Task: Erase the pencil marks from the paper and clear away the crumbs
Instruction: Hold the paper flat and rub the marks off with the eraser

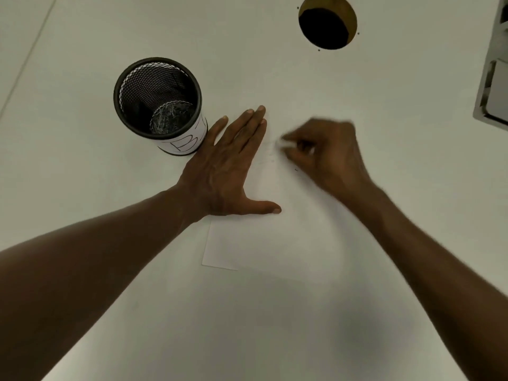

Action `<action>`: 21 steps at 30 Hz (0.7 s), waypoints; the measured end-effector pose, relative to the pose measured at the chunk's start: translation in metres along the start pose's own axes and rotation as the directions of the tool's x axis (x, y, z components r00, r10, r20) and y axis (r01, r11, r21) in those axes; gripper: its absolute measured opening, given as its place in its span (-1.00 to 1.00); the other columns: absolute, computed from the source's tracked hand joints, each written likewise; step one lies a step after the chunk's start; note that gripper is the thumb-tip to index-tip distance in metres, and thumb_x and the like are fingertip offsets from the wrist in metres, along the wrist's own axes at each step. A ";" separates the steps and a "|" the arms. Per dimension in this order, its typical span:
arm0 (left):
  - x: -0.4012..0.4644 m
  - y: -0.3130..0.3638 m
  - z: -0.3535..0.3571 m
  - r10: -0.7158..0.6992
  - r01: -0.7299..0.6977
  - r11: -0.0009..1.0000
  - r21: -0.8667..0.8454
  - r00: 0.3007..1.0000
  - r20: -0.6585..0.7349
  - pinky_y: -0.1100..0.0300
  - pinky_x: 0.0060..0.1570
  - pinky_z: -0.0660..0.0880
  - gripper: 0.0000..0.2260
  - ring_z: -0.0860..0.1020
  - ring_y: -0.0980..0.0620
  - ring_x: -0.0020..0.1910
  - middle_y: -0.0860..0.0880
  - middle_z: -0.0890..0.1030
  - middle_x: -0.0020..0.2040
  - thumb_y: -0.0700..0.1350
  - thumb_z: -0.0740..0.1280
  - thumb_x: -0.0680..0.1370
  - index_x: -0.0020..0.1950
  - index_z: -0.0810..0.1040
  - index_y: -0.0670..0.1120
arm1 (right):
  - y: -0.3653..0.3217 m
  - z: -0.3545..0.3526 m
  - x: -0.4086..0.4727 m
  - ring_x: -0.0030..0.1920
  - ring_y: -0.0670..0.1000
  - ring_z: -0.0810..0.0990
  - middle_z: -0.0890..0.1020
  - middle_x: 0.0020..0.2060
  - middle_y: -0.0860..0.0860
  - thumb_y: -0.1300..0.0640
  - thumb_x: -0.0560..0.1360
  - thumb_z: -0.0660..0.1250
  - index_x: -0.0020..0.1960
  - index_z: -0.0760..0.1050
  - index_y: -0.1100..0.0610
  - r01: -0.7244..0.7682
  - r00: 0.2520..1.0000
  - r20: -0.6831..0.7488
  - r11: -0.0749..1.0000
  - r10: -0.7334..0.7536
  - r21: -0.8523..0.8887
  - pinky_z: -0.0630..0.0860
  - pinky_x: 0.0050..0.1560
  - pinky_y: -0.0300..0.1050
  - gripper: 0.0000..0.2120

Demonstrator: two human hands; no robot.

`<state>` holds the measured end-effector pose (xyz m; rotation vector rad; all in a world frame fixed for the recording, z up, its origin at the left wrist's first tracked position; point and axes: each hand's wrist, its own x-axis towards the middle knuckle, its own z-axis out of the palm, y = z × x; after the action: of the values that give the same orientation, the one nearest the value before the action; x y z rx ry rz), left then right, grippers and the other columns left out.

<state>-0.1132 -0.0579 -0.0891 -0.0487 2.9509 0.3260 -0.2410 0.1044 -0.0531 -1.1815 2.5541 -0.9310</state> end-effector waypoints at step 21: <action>-0.001 0.000 0.000 -0.019 0.016 0.995 -0.098 1.000 -0.025 -0.04 0.64 -0.11 0.35 -0.12 0.02 0.67 -0.06 -0.10 0.70 0.70 0.15 0.24 0.66 -0.19 -0.22 | -0.010 0.017 -0.018 -0.33 -0.10 0.54 0.68 -0.28 0.06 0.19 0.44 0.50 -0.07 0.70 0.21 -0.033 0.999 -0.004 0.998 0.033 0.058 0.51 -0.23 -0.22 -0.89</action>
<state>-0.1119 -0.0578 -0.0886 -0.0916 2.9566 0.4700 -0.2157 0.1046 -0.0620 -1.1191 2.5250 -0.9946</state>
